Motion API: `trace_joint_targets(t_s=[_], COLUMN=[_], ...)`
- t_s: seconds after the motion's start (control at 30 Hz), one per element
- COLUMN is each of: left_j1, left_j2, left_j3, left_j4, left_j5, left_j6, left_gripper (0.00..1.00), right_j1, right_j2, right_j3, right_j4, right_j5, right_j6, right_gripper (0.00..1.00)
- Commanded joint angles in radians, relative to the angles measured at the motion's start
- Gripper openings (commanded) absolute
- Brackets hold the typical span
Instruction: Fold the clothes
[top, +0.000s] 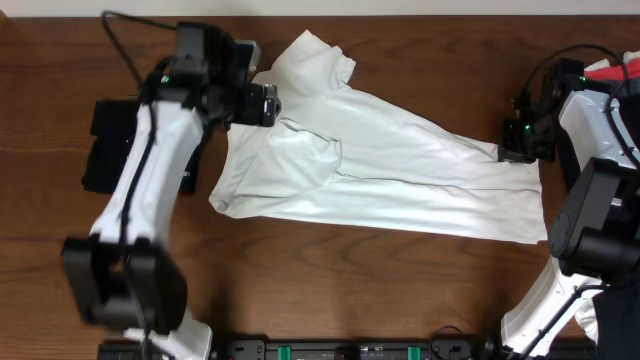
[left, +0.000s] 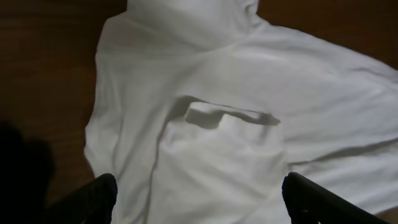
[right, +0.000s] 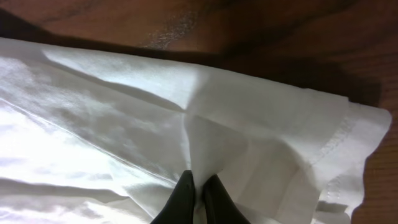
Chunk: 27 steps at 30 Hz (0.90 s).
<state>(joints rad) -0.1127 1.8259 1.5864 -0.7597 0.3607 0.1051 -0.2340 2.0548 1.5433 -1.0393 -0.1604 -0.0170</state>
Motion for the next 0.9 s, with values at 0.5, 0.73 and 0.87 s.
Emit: trace_joint_targets(t_s=[0.5, 0.73, 0.87], left_j1=[-0.061, -0.103, -0.106], left_j2=[0.488, 0.579, 0.606], left_j3=[0.283, 0.283, 0.283], left_j4=[0.499, 0.666, 0.679], left_j5=[-0.010, -0.095, -0.161], left_j6=[0.239, 0.295, 0.294], left_gripper=[0.86, 0.83, 0.82], right_j1=[0.007, 0.007, 0.007], right_j2=[0.001, 0.001, 0.001], right_j3=[-0.005, -0.005, -0.005], right_j4=[0.010, 0.006, 0.005], right_j5=[-0.012, -0.012, -0.012], right_j6=[-0.018, -0.018, -0.018], right_gripper=[0.04, 0.04, 0.04])
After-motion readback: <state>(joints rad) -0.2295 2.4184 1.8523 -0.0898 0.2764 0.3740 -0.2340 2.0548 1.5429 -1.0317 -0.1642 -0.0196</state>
